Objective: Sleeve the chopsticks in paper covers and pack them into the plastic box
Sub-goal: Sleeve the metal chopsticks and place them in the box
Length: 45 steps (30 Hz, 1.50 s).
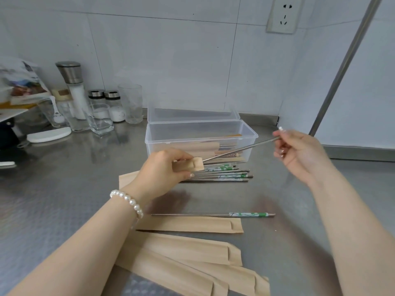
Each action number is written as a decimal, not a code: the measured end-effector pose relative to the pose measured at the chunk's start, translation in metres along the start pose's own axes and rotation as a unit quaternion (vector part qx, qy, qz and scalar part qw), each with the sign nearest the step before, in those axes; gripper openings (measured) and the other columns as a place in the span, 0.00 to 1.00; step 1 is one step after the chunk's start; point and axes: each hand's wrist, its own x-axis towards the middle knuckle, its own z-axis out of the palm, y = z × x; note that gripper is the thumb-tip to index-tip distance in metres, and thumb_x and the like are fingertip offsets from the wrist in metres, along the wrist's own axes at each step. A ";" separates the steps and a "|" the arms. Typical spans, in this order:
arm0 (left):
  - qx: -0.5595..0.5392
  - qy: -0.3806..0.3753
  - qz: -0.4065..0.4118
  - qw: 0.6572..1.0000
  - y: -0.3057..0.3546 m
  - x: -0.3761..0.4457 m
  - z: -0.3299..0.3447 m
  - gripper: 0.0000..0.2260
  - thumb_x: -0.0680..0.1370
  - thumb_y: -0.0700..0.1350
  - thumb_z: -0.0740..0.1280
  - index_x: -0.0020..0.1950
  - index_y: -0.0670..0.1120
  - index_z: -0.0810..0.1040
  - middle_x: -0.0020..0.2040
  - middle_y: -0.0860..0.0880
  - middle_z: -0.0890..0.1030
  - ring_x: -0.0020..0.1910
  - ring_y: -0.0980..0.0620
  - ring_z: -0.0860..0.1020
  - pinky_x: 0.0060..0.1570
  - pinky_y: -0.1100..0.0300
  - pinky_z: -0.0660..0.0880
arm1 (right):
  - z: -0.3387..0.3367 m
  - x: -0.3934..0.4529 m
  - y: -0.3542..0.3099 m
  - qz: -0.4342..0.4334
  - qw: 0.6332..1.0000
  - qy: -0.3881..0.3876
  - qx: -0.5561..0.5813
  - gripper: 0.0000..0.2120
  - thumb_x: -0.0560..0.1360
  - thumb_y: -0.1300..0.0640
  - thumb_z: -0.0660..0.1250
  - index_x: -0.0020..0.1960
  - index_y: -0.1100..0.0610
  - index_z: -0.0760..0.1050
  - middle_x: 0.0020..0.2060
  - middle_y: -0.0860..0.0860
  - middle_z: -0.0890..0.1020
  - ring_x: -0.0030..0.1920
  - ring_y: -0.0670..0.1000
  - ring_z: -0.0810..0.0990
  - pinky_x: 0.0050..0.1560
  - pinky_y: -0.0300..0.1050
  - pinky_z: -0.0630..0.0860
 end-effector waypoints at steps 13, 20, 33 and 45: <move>0.009 -0.017 0.009 1.000 -0.002 0.001 0.002 0.15 0.67 0.44 0.75 0.52 0.51 0.81 0.43 0.57 0.80 0.42 0.56 0.74 0.45 0.64 0.69 | -0.006 0.009 0.007 -0.054 0.988 0.124 0.070 0.16 0.79 0.52 0.58 0.36 0.58 0.69 0.17 0.47 0.66 0.20 0.45 0.60 0.24 0.36 0.55; -0.009 -0.015 0.019 1.000 0.002 -0.001 0.003 0.15 0.67 0.43 0.75 0.54 0.48 0.81 0.45 0.56 0.80 0.46 0.55 0.77 0.49 0.66 0.70 | -0.003 0.009 0.010 -0.020 0.994 0.095 0.048 0.14 0.79 0.53 0.58 0.37 0.59 0.70 0.18 0.48 0.69 0.20 0.45 0.62 0.23 0.35 0.57; -0.018 -0.023 0.039 0.999 0.009 -0.003 0.004 0.16 0.67 0.39 0.75 0.54 0.47 0.82 0.38 0.58 0.76 0.41 0.58 0.75 0.43 0.80 0.64 | 0.018 -0.007 0.019 0.138 0.974 -0.159 -0.084 0.08 0.65 0.55 0.68 0.36 0.59 0.83 0.25 0.54 0.78 0.24 0.47 0.70 0.24 0.36 0.67; -0.033 -0.026 0.057 0.997 0.010 -0.004 0.009 0.17 0.66 0.41 0.76 0.54 0.45 0.82 0.41 0.53 0.78 0.44 0.54 0.78 0.50 0.62 0.72 | 0.031 -0.016 0.029 0.155 0.949 -0.231 -0.148 0.12 0.65 0.57 0.66 0.45 0.61 0.80 0.25 0.54 0.79 0.26 0.48 0.72 0.26 0.35 0.66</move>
